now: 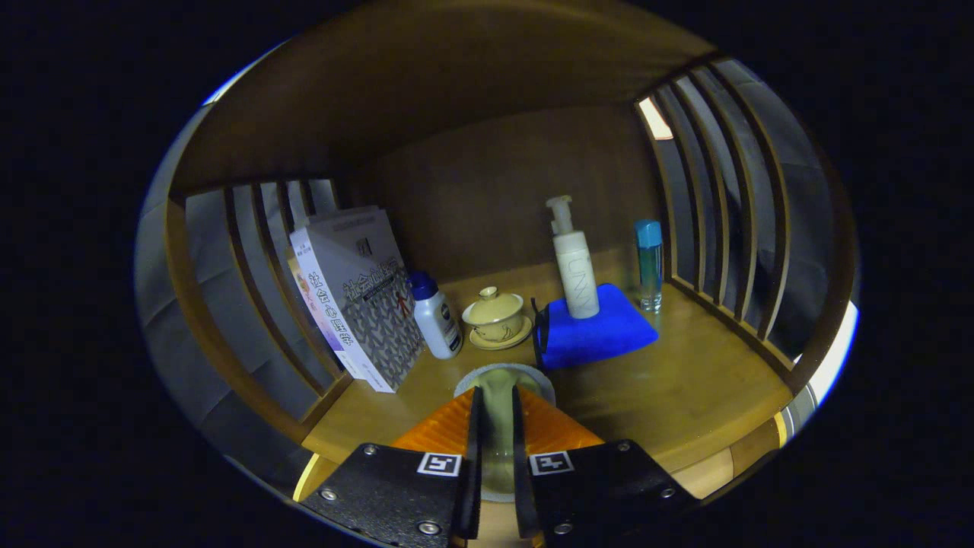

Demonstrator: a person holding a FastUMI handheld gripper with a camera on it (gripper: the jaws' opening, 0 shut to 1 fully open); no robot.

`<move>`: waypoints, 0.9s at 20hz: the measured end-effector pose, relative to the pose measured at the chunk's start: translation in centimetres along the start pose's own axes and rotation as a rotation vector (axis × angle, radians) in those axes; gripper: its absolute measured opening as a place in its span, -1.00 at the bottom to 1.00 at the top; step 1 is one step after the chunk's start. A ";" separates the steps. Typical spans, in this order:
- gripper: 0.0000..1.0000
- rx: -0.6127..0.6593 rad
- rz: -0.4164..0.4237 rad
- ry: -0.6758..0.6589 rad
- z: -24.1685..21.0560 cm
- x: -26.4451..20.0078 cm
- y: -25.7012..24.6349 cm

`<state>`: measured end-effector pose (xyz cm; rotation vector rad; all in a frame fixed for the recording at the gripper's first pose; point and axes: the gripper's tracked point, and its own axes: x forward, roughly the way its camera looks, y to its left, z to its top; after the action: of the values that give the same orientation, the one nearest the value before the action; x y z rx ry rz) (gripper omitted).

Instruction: Pull open the drawer, take out the items inside it, and place them on the countertop above the cabinet.

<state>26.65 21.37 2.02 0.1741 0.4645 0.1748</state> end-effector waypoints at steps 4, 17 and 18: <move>-0.48 0.057 -0.012 -0.002 -0.3 1.4 0.0; 0.90 -0.075 0.005 -0.232 0.2 -10.7 -0.2; 0.90 -0.086 0.009 -0.249 -0.3 -12.0 -0.1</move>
<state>15.95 18.88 6.87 0.1117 0.2078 0.1790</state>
